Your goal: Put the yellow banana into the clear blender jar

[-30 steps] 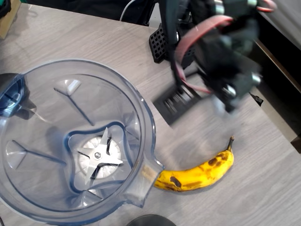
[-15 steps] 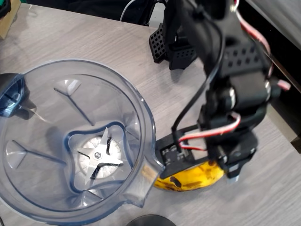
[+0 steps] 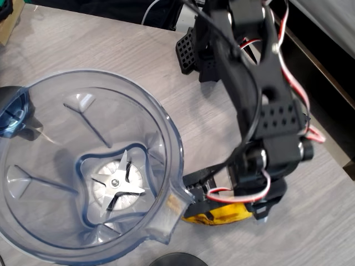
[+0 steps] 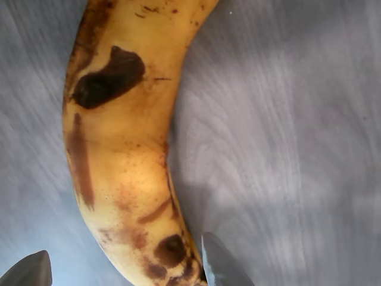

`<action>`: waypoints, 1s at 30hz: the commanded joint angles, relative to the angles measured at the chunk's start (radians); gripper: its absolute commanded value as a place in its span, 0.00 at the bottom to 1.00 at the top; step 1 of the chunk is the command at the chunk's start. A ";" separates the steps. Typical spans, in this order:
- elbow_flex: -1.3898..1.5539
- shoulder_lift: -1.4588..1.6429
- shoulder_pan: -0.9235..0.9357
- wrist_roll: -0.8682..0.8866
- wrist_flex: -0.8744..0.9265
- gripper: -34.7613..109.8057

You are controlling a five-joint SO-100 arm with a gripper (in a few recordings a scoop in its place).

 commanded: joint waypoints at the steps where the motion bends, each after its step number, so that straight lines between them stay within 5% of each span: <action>1: -0.034 -0.017 -0.005 -0.008 -0.012 0.45; 30: -0.035 -0.141 -0.051 -0.011 -0.143 0.45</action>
